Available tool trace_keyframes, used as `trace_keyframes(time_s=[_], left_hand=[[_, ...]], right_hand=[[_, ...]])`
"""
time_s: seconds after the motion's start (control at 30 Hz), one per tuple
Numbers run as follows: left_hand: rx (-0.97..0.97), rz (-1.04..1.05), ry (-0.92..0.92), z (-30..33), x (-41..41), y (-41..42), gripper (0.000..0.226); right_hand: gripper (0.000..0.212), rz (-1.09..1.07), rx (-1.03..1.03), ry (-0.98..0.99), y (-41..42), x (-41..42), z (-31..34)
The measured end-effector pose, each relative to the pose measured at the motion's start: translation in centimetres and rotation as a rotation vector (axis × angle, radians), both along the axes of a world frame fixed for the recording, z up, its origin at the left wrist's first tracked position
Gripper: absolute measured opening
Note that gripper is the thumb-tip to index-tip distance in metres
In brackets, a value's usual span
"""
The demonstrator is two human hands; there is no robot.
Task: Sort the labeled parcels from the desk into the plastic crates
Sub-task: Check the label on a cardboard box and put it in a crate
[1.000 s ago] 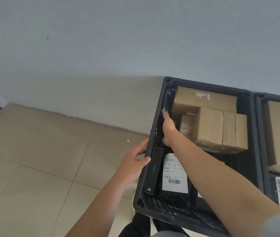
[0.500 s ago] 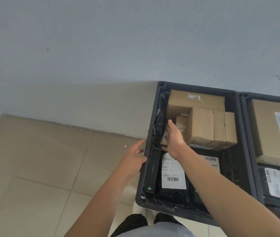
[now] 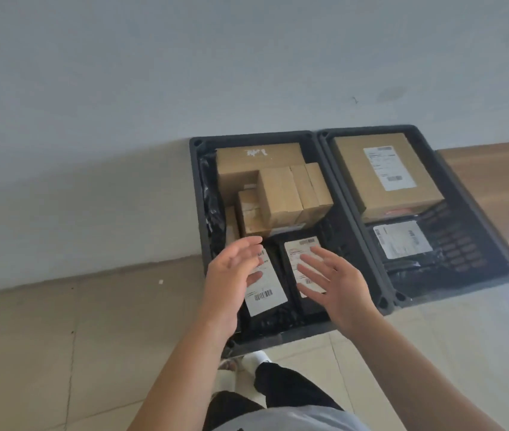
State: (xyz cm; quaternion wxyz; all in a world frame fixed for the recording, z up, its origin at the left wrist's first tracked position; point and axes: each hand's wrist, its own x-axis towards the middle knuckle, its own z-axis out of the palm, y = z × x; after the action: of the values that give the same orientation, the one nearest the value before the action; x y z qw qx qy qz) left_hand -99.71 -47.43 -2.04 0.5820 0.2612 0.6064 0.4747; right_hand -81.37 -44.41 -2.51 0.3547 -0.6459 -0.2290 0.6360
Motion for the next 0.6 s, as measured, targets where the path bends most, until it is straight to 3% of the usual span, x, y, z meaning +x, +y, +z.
trace_keyframes(time_s=[0.33, 0.6], left_hand=[[0.010, -0.418, 0.019, 0.6, 13.8, 1.3, 0.026], [0.022, -0.617, 0.037, 2.5, 30.6, 3.1, 0.030]], right_hand=[[0.032, -0.392, 0.134, 0.056, -4.9, 13.7, 2.7], [0.035, -0.614, 0.218, 0.131, -7.7, 28.6, 3.2]])
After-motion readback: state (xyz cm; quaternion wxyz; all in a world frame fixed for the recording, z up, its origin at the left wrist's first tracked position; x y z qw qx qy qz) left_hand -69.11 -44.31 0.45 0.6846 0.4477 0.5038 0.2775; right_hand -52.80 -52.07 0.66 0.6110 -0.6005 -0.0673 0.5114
